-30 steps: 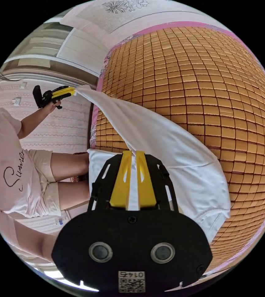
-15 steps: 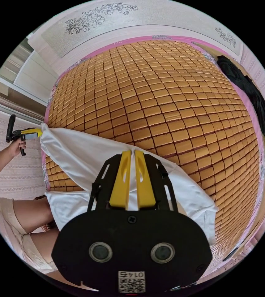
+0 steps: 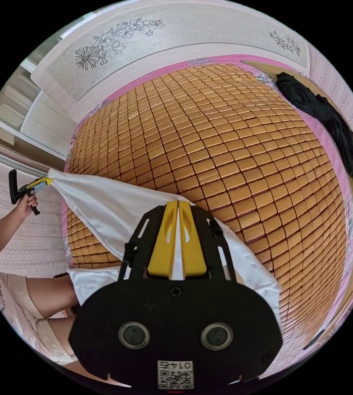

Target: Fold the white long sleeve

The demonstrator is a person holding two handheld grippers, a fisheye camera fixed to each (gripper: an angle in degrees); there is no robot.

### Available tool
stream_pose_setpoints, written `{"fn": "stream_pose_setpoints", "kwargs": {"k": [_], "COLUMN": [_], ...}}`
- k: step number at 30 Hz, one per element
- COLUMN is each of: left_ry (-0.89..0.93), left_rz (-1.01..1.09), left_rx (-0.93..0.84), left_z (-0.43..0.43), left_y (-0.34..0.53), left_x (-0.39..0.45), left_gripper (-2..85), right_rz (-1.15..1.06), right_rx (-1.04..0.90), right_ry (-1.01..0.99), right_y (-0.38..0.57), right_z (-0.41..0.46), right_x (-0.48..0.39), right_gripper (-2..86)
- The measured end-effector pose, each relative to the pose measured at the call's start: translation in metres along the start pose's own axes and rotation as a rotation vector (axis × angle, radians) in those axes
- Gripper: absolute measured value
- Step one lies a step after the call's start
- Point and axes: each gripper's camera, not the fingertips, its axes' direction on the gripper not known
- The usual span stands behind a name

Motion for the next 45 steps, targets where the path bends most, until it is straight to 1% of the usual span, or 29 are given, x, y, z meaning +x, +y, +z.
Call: {"fn": "stream_pose_setpoints", "kwargs": {"k": [3, 5, 8, 12, 15, 18, 19, 20, 22, 24, 26, 28, 29, 30, 32, 35, 36, 38, 40, 45], "left_ry": [-0.052, -0.102, -0.097, -0.067, -0.033, -0.050, -0.076, -0.106, -0.102, -0.068, -0.066, -0.045, -0.034, -0.037, -0.053, -0.052, -0.051, -0.046, -0.045, -0.050], "left_rz": [-0.004, -0.048, -0.098, -0.123, -0.103, -0.045, -0.004, 0.049, 0.107, 0.130, 0.115, 0.088, 0.088, 0.091, 0.109, 0.097, 0.092, 0.090, 0.102, 0.119], "left_rx": [-0.039, -0.129, -0.189, -0.136, -0.155, -0.248, -0.261, -0.238, -0.193, -0.189, -0.243, -0.259, -0.260, -0.259, -0.261, -0.263, -0.264, -0.264, -0.266, -0.275], "left_z": [0.018, 0.039, 0.044, 0.028, 0.035, 0.058, 0.062, 0.058, 0.047, 0.042, 0.048, 0.052, 0.052, 0.052, 0.053, 0.056, 0.057, 0.061, 0.062, 0.062], "left_y": [-0.018, -0.024, -0.022, -0.021, -0.025, -0.028, -0.029, -0.029, -0.027, -0.022, -0.016, -0.016, -0.017, -0.018, -0.021, -0.023, -0.023, -0.025, -0.027, -0.030], "left_x": [-0.013, -0.031, -0.044, -0.042, -0.032, -0.022, -0.017, -0.011, -0.005, -0.008, -0.020, -0.028, -0.031, -0.031, -0.032, -0.038, -0.039, -0.043, -0.043, -0.043], "left_gripper": [2.3, 3.6, 4.0, 4.9, 6.8, 3.0, 0.3, -0.2, -0.7, -0.9, -0.9, -1.0, -1.0, -1.0, -1.0, -1.0, -1.0, -1.0, -1.0, -0.9], "right_rz": [0.035, 0.064, 0.097, 0.118, 0.129, 0.076, 0.047, 0.024, 0.012, 0.000, -0.067, -0.148, -0.206, -0.231, -0.317, -0.351, -0.355, -0.362, -0.383, -0.459], "right_rx": [-0.058, -0.053, -0.049, -0.006, 0.058, 0.043, 0.018, -0.001, -0.013, 0.000, 0.020, -0.016, -0.052, -0.072, -0.124, -0.103, -0.120, -0.144, -0.145, -0.240], "right_ry": [0.011, -0.008, -0.051, -0.047, -0.035, -0.068, -0.073, -0.066, -0.068, -0.119, -0.255, -0.375, -0.392, -0.371, -0.203, -0.052, -0.052, -0.139, -0.180, -0.204], "right_y": [-0.007, -0.006, -0.002, 0.011, 0.033, 0.046, 0.044, 0.042, 0.036, 0.031, 0.029, 0.027, 0.027, 0.028, 0.030, 0.035, 0.034, 0.034, 0.038, 0.047], "right_z": [0.014, 0.017, 0.016, 0.003, -0.014, -0.014, -0.009, -0.005, 0.000, -0.001, -0.003, 0.003, 0.011, 0.015, 0.031, 0.036, 0.036, 0.027, 0.016, 0.008], "right_x": [0.007, 0.011, 0.018, 0.012, -0.006, -0.030, -0.039, -0.047, -0.054, -0.060, -0.078, -0.100, -0.120, -0.130, -0.169, -0.189, -0.191, -0.194, -0.198, -0.210], "right_gripper": [-0.3, -0.3, -0.1, 0.2, 0.3, 0.4, 0.5, 0.5, 0.6, 0.8, 1.3, 2.1, 3.1, 3.8, 4.8, 1.1, 0.7, 0.1, -0.2, -0.3]}}
